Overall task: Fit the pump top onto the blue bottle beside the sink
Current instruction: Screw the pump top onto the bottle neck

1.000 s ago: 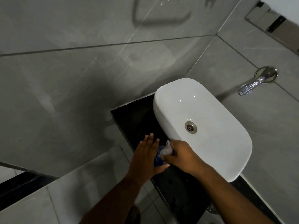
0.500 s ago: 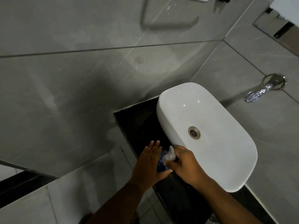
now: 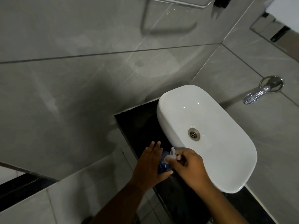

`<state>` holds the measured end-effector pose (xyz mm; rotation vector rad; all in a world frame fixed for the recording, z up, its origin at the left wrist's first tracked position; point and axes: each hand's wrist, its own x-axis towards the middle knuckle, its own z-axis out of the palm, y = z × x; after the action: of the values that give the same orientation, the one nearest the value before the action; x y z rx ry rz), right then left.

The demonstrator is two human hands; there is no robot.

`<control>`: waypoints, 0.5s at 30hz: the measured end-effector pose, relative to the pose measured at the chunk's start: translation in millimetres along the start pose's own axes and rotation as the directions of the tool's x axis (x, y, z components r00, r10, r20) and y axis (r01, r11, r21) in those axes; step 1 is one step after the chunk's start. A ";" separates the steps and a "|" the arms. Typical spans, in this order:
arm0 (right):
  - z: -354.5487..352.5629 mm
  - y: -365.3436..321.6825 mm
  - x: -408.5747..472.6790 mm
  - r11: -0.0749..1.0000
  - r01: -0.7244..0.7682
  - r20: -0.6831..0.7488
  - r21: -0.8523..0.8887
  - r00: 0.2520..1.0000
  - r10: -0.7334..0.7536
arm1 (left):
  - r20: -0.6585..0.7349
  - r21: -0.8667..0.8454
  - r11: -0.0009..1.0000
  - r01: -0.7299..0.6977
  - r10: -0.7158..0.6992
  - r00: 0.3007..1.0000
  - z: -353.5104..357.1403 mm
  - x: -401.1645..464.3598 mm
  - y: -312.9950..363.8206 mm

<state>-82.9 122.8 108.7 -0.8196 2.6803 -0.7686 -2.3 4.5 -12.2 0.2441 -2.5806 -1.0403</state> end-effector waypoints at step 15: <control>-23.5 -13.8 6.1 0.949 0.305 0.280 -0.083 0.921 -0.272 | 0.038 0.014 0.999 0.037 -0.038 0.999 8.8 3.7 -5.5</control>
<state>-90.2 119.4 135.5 -1.2749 2.4151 -0.5074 -8.8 5.1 -21.0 0.2797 -2.6276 -1.0517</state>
